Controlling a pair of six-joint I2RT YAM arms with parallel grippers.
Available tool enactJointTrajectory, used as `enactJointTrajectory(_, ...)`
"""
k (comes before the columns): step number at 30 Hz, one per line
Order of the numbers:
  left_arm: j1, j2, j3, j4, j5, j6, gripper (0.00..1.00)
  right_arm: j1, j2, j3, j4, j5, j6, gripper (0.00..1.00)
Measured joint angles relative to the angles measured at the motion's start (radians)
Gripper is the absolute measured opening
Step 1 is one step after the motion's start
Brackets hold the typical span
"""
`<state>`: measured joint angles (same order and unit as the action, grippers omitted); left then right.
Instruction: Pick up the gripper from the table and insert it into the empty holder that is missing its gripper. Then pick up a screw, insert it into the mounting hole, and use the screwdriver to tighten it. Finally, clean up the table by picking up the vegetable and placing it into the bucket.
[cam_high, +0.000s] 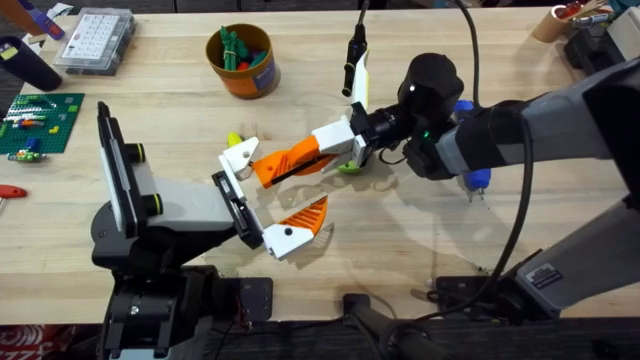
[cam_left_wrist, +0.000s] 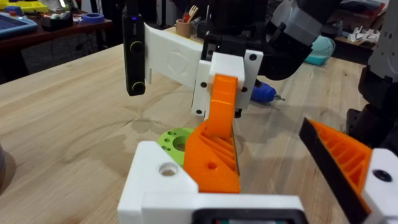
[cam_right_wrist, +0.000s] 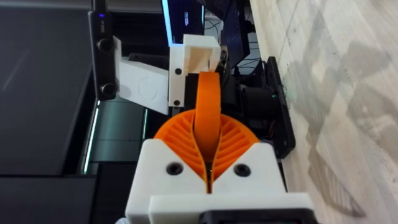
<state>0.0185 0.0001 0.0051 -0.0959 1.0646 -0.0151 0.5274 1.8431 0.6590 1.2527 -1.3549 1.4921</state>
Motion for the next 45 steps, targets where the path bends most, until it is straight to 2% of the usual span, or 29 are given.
enactJointTrajectory(17, 0.0, 0.0, 0.0, -0.005, 0.005, 0.0, 0.988, -0.024, 0.0, -0.002, 0.121, -0.01, 0.111, 0.019)
enactJointTrajectory(45, 0.004, 0.0, 0.0, -0.002, -0.016, 0.0, 0.988, 0.002, 0.0, -0.002, 0.124, 0.024, 0.147, 0.019)
